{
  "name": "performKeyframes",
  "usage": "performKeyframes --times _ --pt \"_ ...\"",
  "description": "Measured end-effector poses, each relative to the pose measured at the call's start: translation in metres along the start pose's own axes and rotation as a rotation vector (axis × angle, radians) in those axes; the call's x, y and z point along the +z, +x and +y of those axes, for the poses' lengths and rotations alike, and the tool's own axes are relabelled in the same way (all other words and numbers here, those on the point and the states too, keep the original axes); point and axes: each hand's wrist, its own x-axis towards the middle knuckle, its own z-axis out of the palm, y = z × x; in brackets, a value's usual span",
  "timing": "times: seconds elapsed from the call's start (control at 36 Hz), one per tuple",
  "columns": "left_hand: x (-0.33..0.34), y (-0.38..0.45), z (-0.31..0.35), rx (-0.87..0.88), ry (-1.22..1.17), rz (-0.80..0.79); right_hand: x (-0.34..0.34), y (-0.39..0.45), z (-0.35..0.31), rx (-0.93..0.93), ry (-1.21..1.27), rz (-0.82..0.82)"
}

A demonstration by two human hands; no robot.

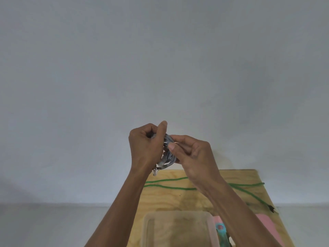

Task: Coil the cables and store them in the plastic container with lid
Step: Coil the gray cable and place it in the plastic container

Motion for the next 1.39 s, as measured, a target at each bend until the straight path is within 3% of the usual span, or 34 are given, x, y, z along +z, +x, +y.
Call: performKeyframes --times 0.33,0.64,0.81,1.0,1.14,1.39 --pt "0.044 -0.054 0.002 -0.097 0.067 -0.068 -0.060 -0.033 0.019 -0.056 -0.183 0.114" --pt "0.086 -0.122 0.010 -0.088 0.205 -0.107 -0.140 -0.073 0.027 0.163 0.002 -0.135" --pt "0.097 -0.156 0.018 -0.139 0.168 0.018 -0.149 -0.092 0.034 0.127 0.076 -0.024" --pt "0.094 -0.175 0.028 -0.181 0.105 0.116 -0.144 -0.102 0.023 0.300 0.419 -0.051" --pt "0.089 -0.171 0.033 -0.182 0.053 0.150 -0.144 -0.098 0.009 0.295 0.383 -0.195" --pt "0.066 -0.147 0.034 -0.104 0.067 0.282 -0.114 -0.092 0.009 0.038 0.018 -0.191"
